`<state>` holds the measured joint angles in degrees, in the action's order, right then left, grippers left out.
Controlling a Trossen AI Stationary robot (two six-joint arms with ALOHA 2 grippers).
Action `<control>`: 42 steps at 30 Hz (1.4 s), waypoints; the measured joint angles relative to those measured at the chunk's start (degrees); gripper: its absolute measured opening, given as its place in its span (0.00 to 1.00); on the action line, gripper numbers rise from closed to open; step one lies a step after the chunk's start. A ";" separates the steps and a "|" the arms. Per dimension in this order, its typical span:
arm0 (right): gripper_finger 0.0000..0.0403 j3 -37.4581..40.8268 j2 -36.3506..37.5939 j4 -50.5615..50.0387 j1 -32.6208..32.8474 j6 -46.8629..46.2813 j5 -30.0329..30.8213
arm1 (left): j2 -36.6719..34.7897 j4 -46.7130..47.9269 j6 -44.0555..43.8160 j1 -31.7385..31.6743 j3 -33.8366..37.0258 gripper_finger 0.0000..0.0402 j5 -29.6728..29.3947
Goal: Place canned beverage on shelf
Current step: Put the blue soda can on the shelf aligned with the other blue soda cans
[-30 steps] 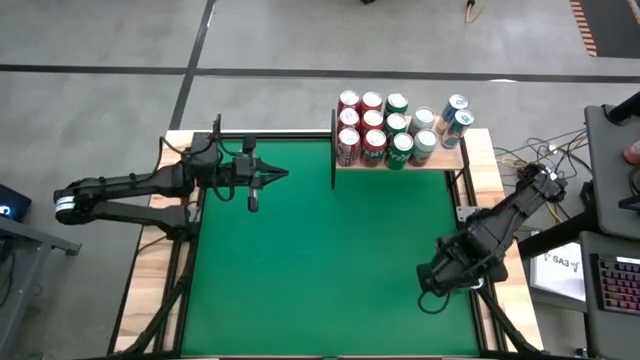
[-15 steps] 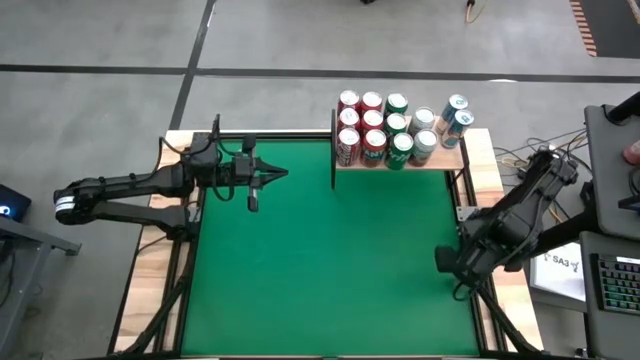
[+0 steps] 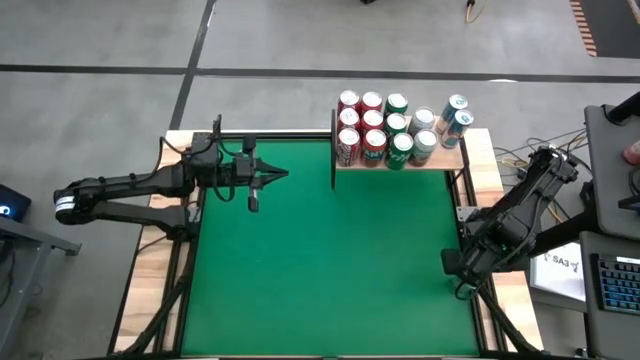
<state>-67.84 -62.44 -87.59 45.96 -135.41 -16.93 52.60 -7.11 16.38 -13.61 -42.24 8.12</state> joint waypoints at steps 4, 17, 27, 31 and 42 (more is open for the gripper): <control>0.76 2.98 -0.28 2.65 0.82 0.47 -0.01 | 0.02 0.48 0.00 0.01 0.02 0.00 0.00; 0.82 15.21 -0.39 17.35 2.71 0.20 -1.73 | 0.02 0.54 0.00 0.01 0.07 0.00 0.00; 0.65 18.66 -2.81 20.41 2.69 -1.48 2.81 | 0.06 1.93 -3.79 0.01 0.09 0.00 0.02; 0.55 15.71 -3.74 21.01 2.40 -1.06 14.09 | 0.91 1.96 -7.34 0.03 0.17 0.00 3.46; 0.55 1.16 -10.65 20.54 -7.32 27.18 52.57 | 9.20 -3.71 -9.90 6.81 0.50 0.23 8.98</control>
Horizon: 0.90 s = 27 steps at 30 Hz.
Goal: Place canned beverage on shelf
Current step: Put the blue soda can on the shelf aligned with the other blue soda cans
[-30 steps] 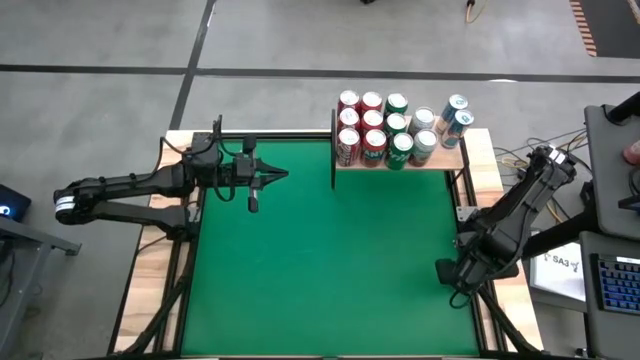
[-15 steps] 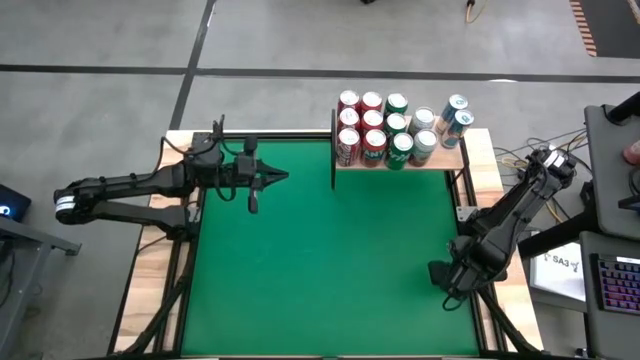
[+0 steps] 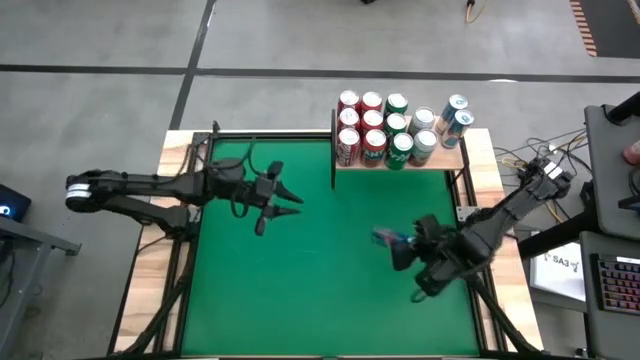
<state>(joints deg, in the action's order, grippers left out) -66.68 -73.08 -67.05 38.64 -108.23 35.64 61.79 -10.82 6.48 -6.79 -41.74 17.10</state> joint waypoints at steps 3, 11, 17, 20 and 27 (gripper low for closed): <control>0.55 -4.19 -3.28 0.18 -5.54 11.67 0.20 | 3.58 -2.13 0.35 2.55 -0.51 0.36 -0.03; 0.55 -15.02 -13.21 0.03 -17.82 36.63 -1.34 | 14.91 -13.72 -1.80 7.26 -0.60 0.68 -5.73; 0.55 -22.79 -19.50 0.05 -21.68 47.30 -3.22 | 22.28 -17.26 -4.49 7.24 -0.61 0.72 -13.80; 0.55 -26.29 -21.75 0.12 -22.63 51.33 -4.27 | 25.72 -20.14 -4.49 7.28 -0.63 0.71 -15.73; 0.55 -32.96 -25.71 -0.36 -23.70 58.19 -4.87 | 31.04 -26.72 -3.39 7.22 -0.64 0.69 -20.91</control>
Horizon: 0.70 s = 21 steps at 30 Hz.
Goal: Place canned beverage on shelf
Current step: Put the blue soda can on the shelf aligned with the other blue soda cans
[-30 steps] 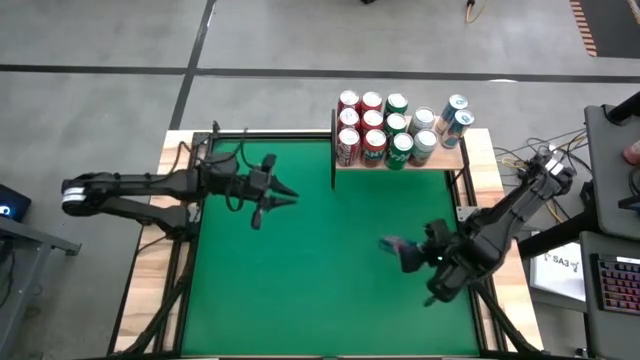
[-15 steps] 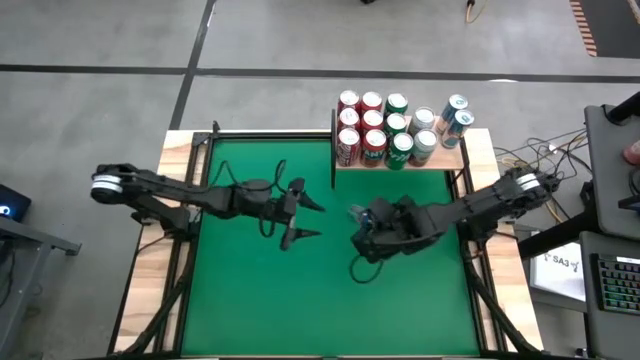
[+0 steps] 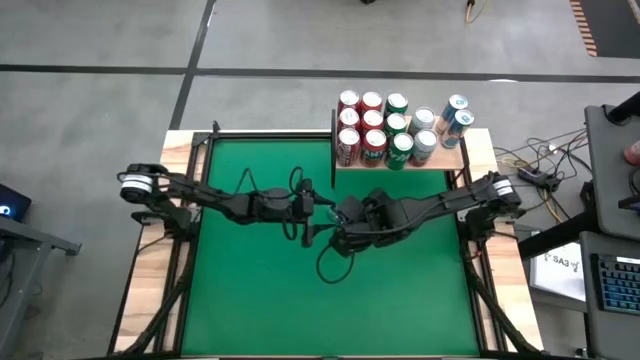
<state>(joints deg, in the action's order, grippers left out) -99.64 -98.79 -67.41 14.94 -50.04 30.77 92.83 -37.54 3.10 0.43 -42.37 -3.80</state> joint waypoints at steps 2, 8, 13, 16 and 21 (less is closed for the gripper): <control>0.55 -1.46 -0.97 -0.39 -0.31 1.24 -0.38 | 0.85 -0.97 0.82 0.00 -0.04 0.69 -0.10; 0.55 -4.01 -2.77 -0.98 -1.14 3.87 -0.70 | 1.43 -1.51 3.05 0.00 -0.02 0.69 0.48; 0.55 -4.56 -3.91 -0.37 -2.14 5.18 -0.79 | 1.43 -1.53 2.83 -0.07 0.09 0.69 1.76; 0.55 -4.56 -4.08 -0.05 -2.53 5.43 -0.75 | 1.43 -1.55 2.58 -0.07 0.09 0.70 1.70; 0.55 -4.81 -4.20 1.17 -2.90 6.38 -0.08 | 2.22 -3.25 2.18 -0.15 0.04 0.74 1.28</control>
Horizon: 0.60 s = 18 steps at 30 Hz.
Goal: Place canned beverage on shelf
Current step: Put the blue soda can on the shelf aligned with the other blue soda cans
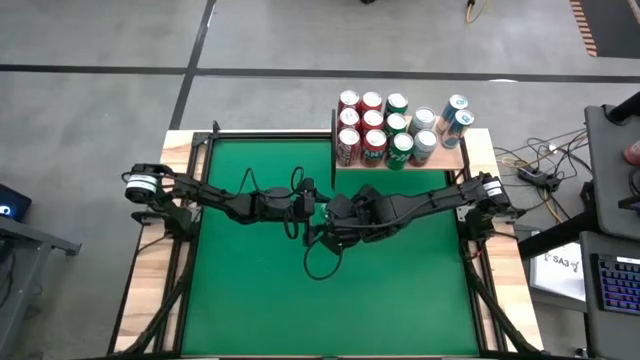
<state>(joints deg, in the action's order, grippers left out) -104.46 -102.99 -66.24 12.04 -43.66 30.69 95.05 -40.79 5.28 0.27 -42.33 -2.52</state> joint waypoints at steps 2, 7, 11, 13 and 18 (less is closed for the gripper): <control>0.55 -0.05 -0.03 0.92 -0.24 0.32 0.05 | 0.47 -0.73 0.01 -0.03 -0.08 0.75 -0.05; 0.55 -0.14 -0.03 1.84 -0.81 1.52 -0.78 | 0.76 -1.72 0.29 -0.04 -0.12 0.73 -0.02; 0.55 -0.14 -0.03 2.30 -0.92 3.97 -0.97 | 0.78 -1.76 1.37 0.07 -0.12 0.63 -1.26; 0.55 -0.14 -0.03 2.37 -0.97 4.34 -1.12 | 0.78 -1.73 2.04 0.08 -0.12 0.58 -1.52; 0.68 -0.26 0.00 3.17 -0.96 5.19 0.67 | 0.78 -2.33 0.66 0.09 -0.13 0.58 -2.16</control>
<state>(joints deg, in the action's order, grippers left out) -104.72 -103.00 -63.07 11.07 -38.47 31.36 95.83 -43.11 5.94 0.36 -42.46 -4.68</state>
